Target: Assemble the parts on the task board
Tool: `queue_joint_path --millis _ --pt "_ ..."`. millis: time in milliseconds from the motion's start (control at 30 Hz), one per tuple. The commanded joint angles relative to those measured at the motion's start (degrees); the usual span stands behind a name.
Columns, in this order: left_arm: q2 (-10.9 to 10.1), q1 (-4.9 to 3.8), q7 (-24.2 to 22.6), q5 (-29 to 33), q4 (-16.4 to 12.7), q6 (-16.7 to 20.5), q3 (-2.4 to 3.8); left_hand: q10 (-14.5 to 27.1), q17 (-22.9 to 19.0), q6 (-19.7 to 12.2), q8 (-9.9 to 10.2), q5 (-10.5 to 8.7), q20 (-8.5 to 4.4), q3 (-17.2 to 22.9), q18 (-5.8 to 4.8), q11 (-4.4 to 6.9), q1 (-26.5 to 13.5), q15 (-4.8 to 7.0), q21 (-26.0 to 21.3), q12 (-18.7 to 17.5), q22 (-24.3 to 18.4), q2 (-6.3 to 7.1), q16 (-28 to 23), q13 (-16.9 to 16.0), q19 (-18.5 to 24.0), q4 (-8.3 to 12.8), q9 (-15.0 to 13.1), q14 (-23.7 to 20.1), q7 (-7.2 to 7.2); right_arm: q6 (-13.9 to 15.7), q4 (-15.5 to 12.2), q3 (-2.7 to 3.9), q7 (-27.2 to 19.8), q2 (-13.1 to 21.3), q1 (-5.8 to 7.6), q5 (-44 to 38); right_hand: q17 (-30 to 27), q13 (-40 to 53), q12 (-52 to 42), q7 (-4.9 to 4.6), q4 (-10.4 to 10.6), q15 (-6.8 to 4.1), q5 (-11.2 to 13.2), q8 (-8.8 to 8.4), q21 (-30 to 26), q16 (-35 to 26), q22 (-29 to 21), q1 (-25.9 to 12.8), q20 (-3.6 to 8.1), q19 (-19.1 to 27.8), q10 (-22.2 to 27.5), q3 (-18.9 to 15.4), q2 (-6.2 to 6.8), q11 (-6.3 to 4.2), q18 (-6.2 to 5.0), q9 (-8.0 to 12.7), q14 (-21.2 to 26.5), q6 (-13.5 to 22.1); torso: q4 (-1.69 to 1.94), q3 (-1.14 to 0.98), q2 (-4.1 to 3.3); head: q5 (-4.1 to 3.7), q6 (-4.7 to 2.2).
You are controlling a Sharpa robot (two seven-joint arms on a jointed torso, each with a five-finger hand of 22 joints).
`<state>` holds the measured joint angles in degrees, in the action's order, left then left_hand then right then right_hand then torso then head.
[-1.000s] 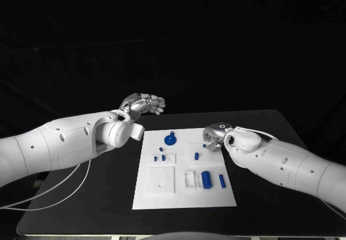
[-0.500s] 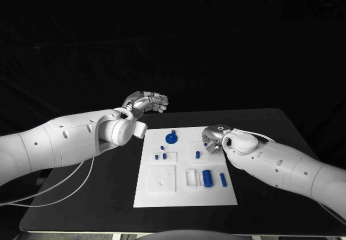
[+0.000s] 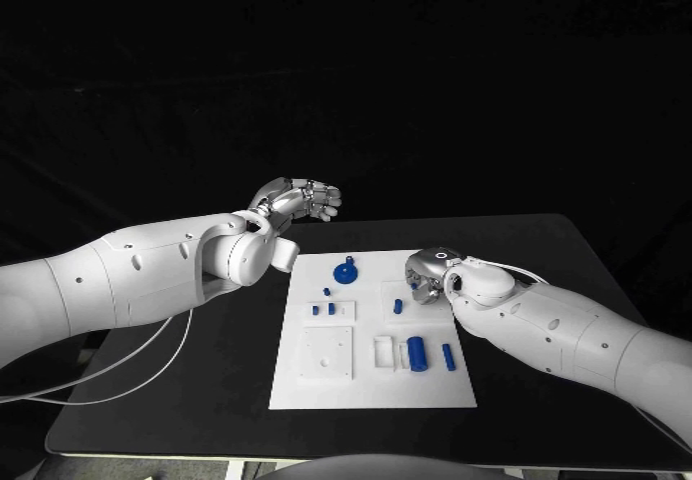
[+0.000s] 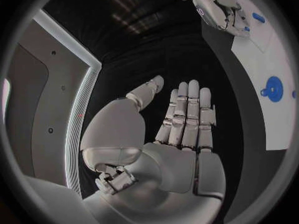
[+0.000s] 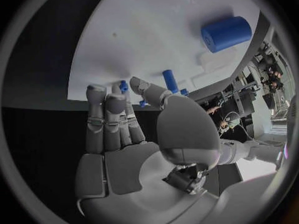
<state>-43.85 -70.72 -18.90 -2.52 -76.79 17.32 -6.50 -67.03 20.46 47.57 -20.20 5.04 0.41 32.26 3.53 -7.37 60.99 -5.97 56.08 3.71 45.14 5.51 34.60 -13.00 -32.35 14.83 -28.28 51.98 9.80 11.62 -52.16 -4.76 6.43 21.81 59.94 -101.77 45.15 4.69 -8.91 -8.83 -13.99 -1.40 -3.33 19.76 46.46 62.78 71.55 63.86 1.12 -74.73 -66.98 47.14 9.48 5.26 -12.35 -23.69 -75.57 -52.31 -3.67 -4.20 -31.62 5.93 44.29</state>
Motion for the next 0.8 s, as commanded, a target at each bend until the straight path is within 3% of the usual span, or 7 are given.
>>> queue_joint_path --millis 33,467,800 --pt "0.32 -0.13 -0.64 0.43 -0.03 -0.84 0.06 0.47 0.13 -0.46 -0.34 0.38 0.16 -0.28 0.24 -0.09 -0.48 -0.39 -0.34 0.2 0.06 -0.32 -0.24 0.08 0.37 -0.06 0.09 0.14 0.03 -0.04 0.27 -0.58 -1.03 -0.56 -0.45 -0.61 -0.16 0.37 -0.59 0.23 -0.15 -0.23 0.38 0.57 -0.01 0.28 0.18 -0.16 1.29 -1.28 -1.24 0.58 -0.55 -0.38 -2.65 -0.15 0.44 -1.08 0.03 0.1 -0.02 0.01 0.14" --pt "0.3 -0.17 -0.39 0.43 -0.21 -0.97 0.06 0.48 0.27 -0.5 -0.39 0.53 0.17 -0.31 0.28 -0.09 -0.47 -0.38 -0.35 0.22 0.1 -0.3 -0.39 0.14 0.34 -0.04 0.14 0.25 0.05 0.68 1.68 -1.03 -0.53 -1.49 -0.74 -1.76 -0.5 1.41 -1.29 1.06 -1.18 -1.04 0.47 1.43 0.5 0.78 0.88 -0.05 1.69 -1.23 -3.33 1.87 -2.01 -1.21 -2.65 -0.5 0.57 -3.01 -0.1 0.1 0.0 0.25 0.52" --pt "0.32 -0.23 -0.38 0.43 -0.29 -1.02 0.06 0.51 0.39 -0.54 -0.43 0.61 0.17 -0.32 0.32 -0.1 -0.42 -0.37 -0.35 0.22 0.13 -0.27 -0.5 0.2 0.32 0.01 0.19 0.34 0.05 2.35 1.79 -1.14 1.11 -1.55 -0.77 -4.69 -0.61 2.54 -1.96 1.77 -2.21 -1.76 0.52 2.18 1.49 1.18 1.95 0.98 2.42 -1.22 -5.08 3.15 -2.22 -1.94 -2.65 -0.86 0.81 -4.59 -0.1 0.05 0.06 0.15 0.71"
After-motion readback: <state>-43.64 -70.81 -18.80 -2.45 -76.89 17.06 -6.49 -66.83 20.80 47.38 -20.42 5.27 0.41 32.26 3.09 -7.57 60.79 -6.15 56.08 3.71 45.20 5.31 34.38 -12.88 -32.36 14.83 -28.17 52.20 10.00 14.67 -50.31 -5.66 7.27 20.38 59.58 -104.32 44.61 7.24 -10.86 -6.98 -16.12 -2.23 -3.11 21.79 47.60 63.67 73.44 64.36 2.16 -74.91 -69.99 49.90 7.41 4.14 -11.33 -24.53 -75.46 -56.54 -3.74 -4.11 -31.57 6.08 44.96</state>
